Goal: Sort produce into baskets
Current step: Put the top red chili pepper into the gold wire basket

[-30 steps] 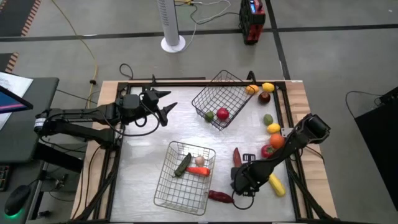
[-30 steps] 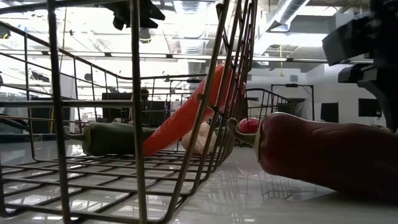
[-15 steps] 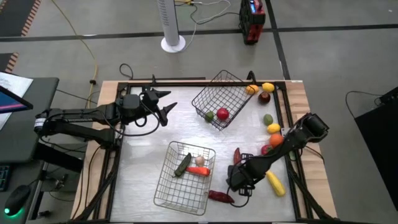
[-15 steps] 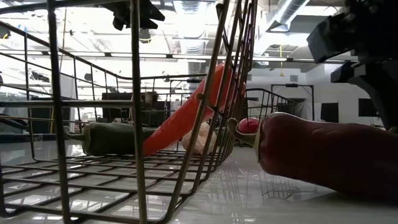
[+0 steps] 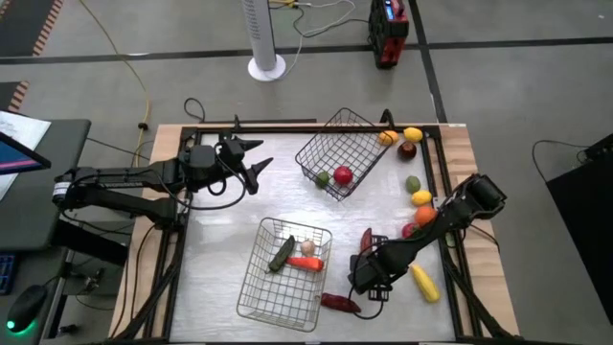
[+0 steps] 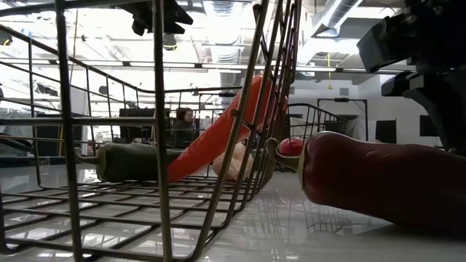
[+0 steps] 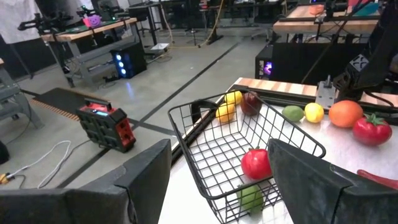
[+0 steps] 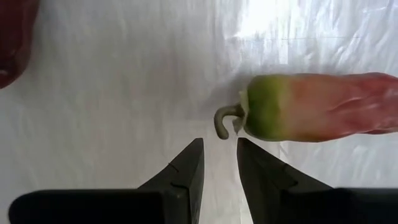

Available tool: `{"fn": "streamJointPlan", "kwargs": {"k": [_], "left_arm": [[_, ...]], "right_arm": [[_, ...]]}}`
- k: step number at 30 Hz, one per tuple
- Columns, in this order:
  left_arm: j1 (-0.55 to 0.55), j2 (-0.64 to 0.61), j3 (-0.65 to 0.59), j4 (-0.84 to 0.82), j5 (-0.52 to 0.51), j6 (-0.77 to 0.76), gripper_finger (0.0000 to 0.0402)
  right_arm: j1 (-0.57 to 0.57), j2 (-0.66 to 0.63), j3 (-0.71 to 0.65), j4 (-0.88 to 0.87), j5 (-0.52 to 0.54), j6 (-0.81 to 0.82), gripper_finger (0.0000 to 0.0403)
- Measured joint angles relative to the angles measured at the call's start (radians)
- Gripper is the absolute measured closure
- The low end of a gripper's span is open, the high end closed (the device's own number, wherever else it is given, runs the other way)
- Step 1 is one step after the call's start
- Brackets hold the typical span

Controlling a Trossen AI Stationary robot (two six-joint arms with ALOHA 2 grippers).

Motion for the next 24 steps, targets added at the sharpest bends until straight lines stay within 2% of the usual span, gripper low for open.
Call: {"fn": "streamJointPlan", "kwargs": {"k": [5,12,21,24], "left_arm": [[0.000,0.000,0.000,0.000,0.000,0.000,0.0146],[0.000,0.000,0.000,-0.003,0.000,0.003,0.0146],[0.000,0.000,0.000,-0.004,0.000,0.003,0.0146],[0.000,0.000,0.000,-0.004,0.000,0.003,0.0146]], "right_arm": [[0.003,0.000,0.022,-0.008,0.009,-0.017,0.0279],[0.032,0.001,0.044,0.000,0.107,-0.060,0.0279],[0.044,0.002,0.025,0.023,0.111,-0.084,0.0279],[0.052,0.002,0.025,0.032,0.159,-0.107,0.0279]]}}
